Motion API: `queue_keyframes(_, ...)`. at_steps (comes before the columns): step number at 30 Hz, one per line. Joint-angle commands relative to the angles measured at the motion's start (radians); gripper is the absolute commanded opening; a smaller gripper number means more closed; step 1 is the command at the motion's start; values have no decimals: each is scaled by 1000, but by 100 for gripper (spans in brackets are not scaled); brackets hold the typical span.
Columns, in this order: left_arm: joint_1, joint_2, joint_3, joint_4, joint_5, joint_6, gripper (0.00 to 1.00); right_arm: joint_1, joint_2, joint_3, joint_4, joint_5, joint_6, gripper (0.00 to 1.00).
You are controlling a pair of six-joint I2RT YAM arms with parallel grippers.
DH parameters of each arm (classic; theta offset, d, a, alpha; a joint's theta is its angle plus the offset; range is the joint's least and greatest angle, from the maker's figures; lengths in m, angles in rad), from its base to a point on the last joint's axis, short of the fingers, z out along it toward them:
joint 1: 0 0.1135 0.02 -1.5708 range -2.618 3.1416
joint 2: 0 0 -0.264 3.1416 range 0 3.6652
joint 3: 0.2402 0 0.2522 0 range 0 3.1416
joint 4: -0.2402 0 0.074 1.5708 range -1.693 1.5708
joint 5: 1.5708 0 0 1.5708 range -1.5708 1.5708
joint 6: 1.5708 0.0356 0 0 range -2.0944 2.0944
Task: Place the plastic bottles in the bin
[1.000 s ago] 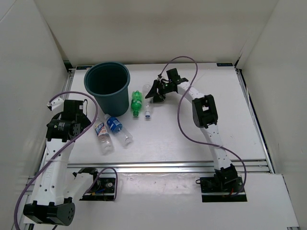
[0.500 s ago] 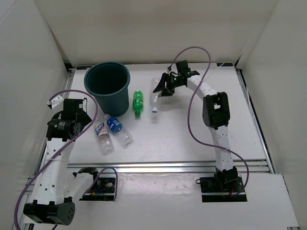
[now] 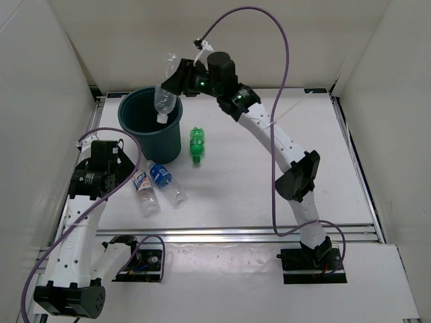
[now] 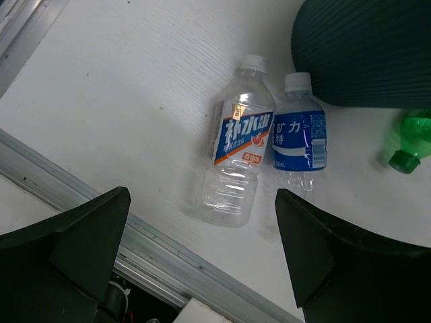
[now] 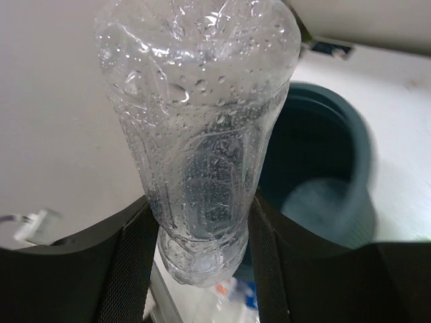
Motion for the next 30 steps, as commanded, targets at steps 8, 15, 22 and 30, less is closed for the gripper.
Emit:
queue_keyframes(8, 4, 35, 50, 45, 68, 70, 100, 69, 108, 70, 193, 233, -78, 77)
queue_keyframes(15, 4, 24, 49, 55, 68, 56, 100, 69, -34, -8, 127, 352, -228, 100)
queue_keyframes(22, 4, -26, -8, 55, 22, 6, 100, -103, -218, -348, -34, 496, -116, 100)
queue_keyframes(30, 4, -26, -30, 82, 19, 22, 100, -215, 54, -290, -217, 83, -50, 100)
